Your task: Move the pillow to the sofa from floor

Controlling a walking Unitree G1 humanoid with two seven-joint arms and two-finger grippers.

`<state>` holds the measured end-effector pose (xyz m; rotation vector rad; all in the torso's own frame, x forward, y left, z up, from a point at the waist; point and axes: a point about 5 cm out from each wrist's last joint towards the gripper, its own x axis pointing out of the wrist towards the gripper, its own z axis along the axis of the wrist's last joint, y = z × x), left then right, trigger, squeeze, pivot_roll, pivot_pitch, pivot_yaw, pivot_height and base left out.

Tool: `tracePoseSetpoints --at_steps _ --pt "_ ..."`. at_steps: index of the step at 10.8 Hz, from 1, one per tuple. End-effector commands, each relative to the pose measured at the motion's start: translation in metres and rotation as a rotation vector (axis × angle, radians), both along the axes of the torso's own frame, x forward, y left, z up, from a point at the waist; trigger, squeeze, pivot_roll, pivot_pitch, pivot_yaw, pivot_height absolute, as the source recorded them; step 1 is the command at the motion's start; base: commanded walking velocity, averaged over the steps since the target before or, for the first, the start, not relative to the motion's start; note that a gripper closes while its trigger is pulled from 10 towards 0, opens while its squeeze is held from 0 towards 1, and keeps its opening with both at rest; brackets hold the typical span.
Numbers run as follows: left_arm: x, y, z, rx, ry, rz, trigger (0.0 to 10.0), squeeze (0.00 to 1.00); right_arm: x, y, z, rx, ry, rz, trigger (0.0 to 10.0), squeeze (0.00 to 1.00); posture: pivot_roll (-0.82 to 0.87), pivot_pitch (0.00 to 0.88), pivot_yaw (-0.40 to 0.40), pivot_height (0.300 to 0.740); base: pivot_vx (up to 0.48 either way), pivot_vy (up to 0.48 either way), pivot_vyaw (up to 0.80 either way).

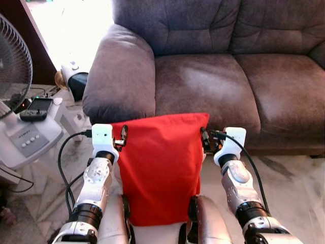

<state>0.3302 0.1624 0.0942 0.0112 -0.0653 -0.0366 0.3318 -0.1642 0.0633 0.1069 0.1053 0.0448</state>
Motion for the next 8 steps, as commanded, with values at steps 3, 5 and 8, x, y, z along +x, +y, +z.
tracePoseSetpoints --at_steps 3,5,8 --pt "0.0005 0.0006 0.0008 0.009 -0.011 0.002 10.0 0.0 -0.0031 -0.0007 -0.0035 0.011 0.003 -0.007 10.0 0.0 0.05 0.14 -0.024 0.568 0.0 0.0 0.0" --pt "0.0008 0.0005 0.0003 0.005 -0.003 0.0 10.0 0.0 -0.003 -0.0005 -0.0036 0.007 0.005 -0.001 10.0 0.0 0.05 0.139 -0.025 0.568 0.0 0.0 0.0" --pt "0.0018 0.0002 -0.0013 0.022 0.019 -0.001 10.0 0.0 -0.0023 0.0008 -0.0035 0.009 0.01 0.005 10.0 0.0 0.05 0.145 -0.024 0.568 0.0 0.0 0.0"
